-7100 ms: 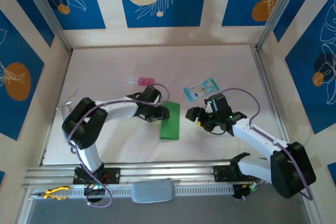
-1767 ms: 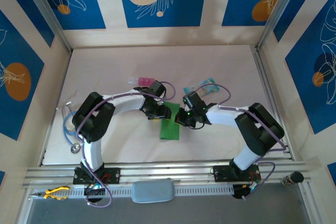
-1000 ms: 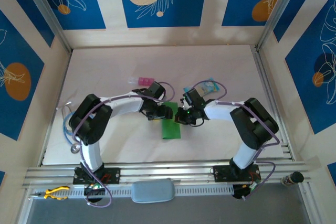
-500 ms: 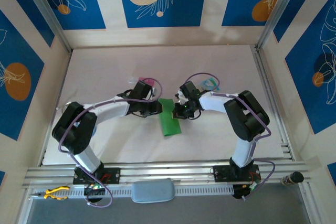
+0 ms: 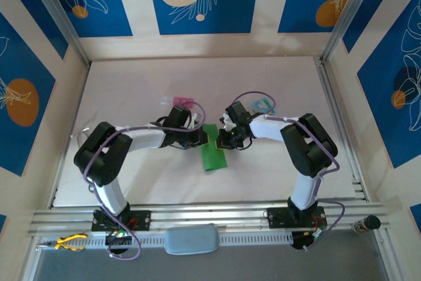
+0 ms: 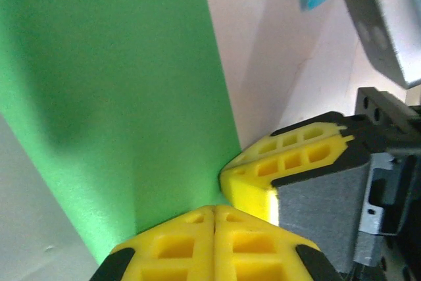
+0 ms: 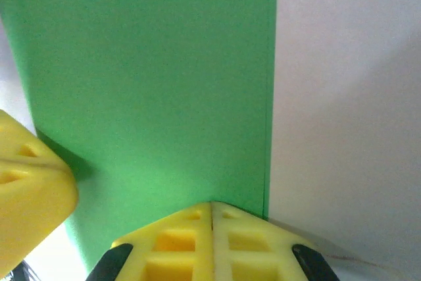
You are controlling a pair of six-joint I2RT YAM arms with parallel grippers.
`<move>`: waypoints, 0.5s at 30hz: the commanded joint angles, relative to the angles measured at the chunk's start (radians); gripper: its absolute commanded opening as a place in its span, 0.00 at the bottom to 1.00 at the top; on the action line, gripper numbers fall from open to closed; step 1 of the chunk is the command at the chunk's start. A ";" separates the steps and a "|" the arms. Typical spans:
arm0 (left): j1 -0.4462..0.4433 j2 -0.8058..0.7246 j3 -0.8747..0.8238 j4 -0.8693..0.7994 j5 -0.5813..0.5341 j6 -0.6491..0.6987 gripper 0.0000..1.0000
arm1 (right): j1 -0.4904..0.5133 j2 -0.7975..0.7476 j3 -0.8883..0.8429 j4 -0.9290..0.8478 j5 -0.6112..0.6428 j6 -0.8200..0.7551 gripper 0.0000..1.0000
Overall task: Fold a paper plane with a square sheet of paper (pick it up from the middle)
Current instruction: First fold in half a square sheet of paper at the center of the table.
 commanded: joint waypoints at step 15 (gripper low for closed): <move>0.006 0.043 -0.116 -0.025 -0.100 0.089 0.01 | -0.010 0.053 -0.062 -0.081 0.096 0.035 0.00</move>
